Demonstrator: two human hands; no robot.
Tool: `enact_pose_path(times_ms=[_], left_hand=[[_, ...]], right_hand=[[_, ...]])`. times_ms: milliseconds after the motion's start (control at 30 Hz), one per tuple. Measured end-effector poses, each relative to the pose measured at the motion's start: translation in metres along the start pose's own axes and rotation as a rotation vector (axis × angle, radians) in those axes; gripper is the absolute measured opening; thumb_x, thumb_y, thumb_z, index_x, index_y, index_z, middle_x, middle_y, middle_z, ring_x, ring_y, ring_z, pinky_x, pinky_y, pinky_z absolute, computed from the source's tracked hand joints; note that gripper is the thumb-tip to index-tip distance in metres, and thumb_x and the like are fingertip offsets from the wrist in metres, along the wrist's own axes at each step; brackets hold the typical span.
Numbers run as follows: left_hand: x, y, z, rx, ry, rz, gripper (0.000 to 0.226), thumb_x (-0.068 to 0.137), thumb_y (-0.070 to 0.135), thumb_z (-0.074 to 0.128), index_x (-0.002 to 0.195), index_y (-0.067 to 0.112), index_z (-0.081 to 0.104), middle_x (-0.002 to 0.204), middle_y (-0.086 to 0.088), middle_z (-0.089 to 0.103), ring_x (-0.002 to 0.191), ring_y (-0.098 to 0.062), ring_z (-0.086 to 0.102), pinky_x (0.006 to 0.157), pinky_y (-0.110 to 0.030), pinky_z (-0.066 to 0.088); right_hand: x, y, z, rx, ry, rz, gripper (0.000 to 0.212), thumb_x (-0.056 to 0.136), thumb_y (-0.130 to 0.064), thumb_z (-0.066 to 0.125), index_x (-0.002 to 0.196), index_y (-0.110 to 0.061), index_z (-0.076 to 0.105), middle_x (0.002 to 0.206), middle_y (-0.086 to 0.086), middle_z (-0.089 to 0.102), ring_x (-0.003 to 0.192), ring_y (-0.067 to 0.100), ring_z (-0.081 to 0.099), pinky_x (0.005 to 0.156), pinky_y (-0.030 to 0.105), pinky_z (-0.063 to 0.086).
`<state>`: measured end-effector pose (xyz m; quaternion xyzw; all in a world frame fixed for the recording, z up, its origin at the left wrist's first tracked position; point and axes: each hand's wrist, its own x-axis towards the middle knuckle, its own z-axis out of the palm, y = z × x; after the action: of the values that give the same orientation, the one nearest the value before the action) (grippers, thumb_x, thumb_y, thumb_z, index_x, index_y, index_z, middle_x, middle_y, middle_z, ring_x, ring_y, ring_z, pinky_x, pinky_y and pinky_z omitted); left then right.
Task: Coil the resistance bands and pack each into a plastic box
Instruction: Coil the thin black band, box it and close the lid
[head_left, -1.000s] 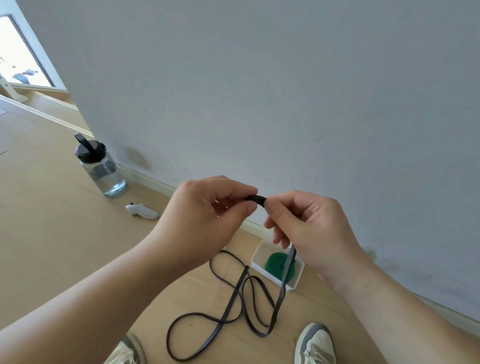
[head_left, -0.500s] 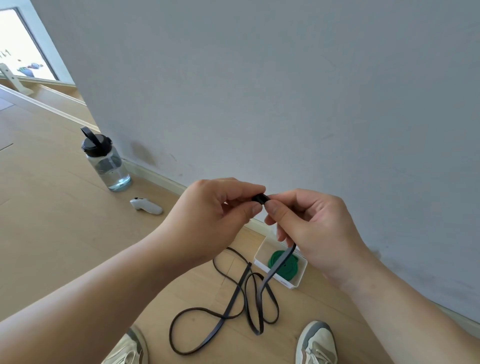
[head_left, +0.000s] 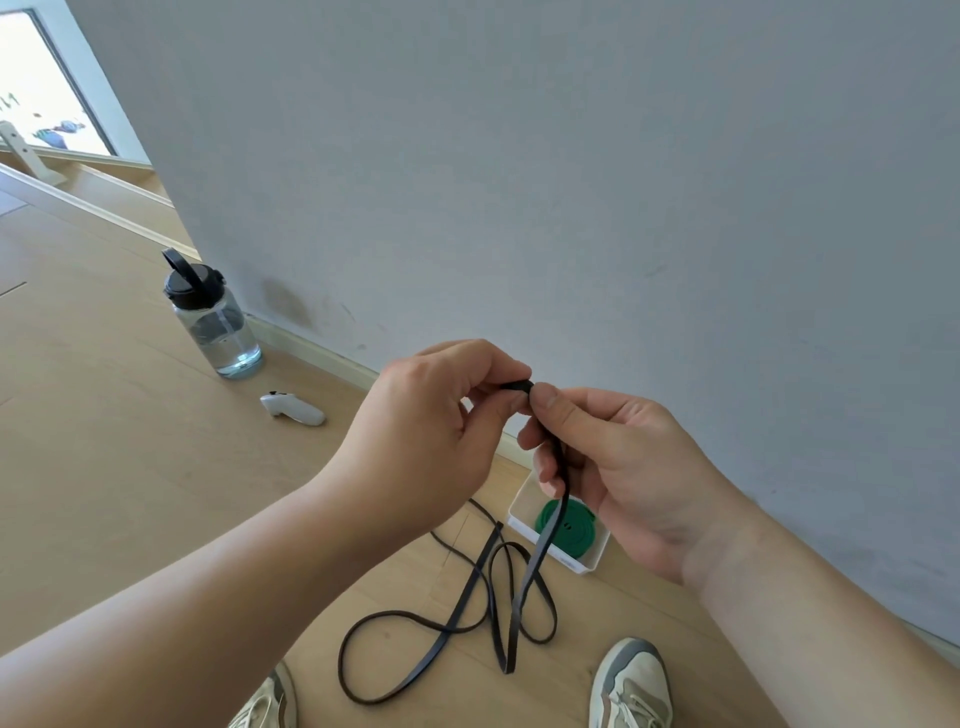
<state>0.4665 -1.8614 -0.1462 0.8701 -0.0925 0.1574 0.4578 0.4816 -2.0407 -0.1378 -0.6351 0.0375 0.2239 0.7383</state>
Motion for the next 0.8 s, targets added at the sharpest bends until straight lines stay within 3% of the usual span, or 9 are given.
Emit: enact_pose_path(times_ms=[167, 300, 567, 667, 800], left_hand=[[-0.001, -0.002, 0.002, -0.041, 0.026, 0.034, 0.013, 0.092, 0.013, 0.077, 0.102, 0.018, 0.082, 0.087, 0.012, 0.071, 0.085, -0.007, 0.067, 0.07, -0.01, 0.047], [-0.002, 0.001, 0.005, -0.131, 0.041, -0.026, 0.014, 0.089, 0.015, 0.082, 0.099, 0.023, 0.085, 0.083, 0.01, 0.067, 0.076, -0.011, 0.063, 0.066, -0.016, 0.049], [-0.003, -0.002, 0.004, -0.1, -0.136, 0.021, 0.022, 0.098, 0.009, 0.07, 0.111, 0.021, 0.082, 0.09, 0.014, 0.072, 0.083, -0.01, 0.069, 0.069, -0.011, 0.048], [-0.001, -0.003, -0.001, -0.112, -0.141, 0.019, 0.02, 0.092, 0.008, 0.076, 0.105, 0.021, 0.083, 0.088, 0.018, 0.073, 0.086, -0.002, 0.071, 0.074, -0.007, 0.048], [0.002, -0.004, -0.007, -0.116, -0.168, 0.044, 0.01, 0.085, 0.015, 0.084, 0.091, 0.023, 0.083, 0.083, 0.014, 0.074, 0.084, -0.008, 0.073, 0.076, -0.009, 0.051]], right_hand=[[-0.001, -0.002, -0.002, -0.002, -0.008, -0.029, 0.026, 0.079, -0.025, 0.075, 0.094, -0.003, 0.079, 0.079, 0.013, 0.067, 0.065, 0.021, 0.055, 0.056, 0.032, 0.042], [-0.002, -0.001, -0.002, -0.072, 0.026, -0.062, 0.02, 0.094, -0.018, 0.069, 0.093, -0.001, 0.077, 0.076, 0.013, 0.064, 0.066, 0.021, 0.055, 0.054, 0.031, 0.041], [-0.001, -0.002, -0.01, -0.09, 0.061, -0.059, 0.015, 0.091, -0.017, 0.072, 0.093, -0.003, 0.077, 0.072, 0.009, 0.061, 0.063, 0.019, 0.054, 0.055, 0.03, 0.044], [-0.003, -0.002, -0.011, -0.116, 0.016, -0.043, 0.012, 0.094, -0.015, 0.071, 0.091, -0.005, 0.076, 0.073, 0.01, 0.062, 0.065, 0.02, 0.055, 0.057, 0.031, 0.045], [-0.004, -0.004, -0.011, -0.126, -0.034, -0.02, 0.018, 0.094, -0.014, 0.069, 0.097, 0.003, 0.075, 0.074, 0.012, 0.064, 0.065, 0.02, 0.056, 0.057, 0.031, 0.046]])
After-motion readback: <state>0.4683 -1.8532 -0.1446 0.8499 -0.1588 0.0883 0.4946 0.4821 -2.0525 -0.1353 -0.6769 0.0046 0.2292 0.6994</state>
